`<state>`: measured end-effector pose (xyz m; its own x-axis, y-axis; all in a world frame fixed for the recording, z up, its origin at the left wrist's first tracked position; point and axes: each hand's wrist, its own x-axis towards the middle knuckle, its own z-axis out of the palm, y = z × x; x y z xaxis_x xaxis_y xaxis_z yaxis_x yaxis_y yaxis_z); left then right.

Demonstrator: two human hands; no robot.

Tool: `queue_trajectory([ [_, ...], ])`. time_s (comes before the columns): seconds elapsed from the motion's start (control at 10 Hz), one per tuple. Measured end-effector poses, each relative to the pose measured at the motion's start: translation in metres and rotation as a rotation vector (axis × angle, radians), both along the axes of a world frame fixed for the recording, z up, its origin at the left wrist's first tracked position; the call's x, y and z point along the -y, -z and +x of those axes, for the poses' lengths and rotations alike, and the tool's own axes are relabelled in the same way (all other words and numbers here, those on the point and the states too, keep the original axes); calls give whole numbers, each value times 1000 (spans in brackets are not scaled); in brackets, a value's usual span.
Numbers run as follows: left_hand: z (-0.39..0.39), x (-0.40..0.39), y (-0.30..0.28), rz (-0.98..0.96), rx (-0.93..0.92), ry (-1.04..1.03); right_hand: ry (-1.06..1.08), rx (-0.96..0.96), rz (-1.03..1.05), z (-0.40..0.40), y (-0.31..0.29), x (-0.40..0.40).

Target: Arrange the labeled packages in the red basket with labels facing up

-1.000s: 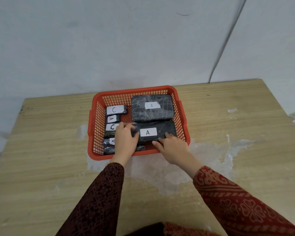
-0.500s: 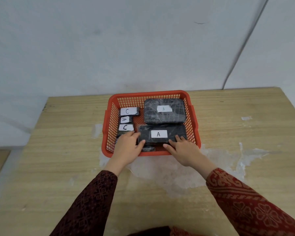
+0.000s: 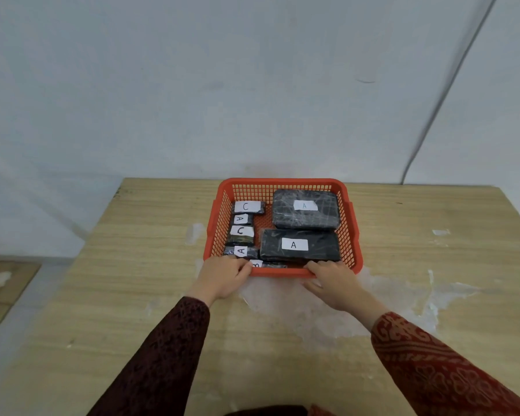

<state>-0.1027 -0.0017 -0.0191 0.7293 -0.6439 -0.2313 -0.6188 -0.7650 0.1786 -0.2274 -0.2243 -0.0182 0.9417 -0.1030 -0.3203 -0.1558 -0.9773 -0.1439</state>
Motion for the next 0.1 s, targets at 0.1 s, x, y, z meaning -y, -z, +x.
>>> queue_trajectory([
  [0.1,7,0,-1,16,-26,8,-9,27,18,1,1,3],
])
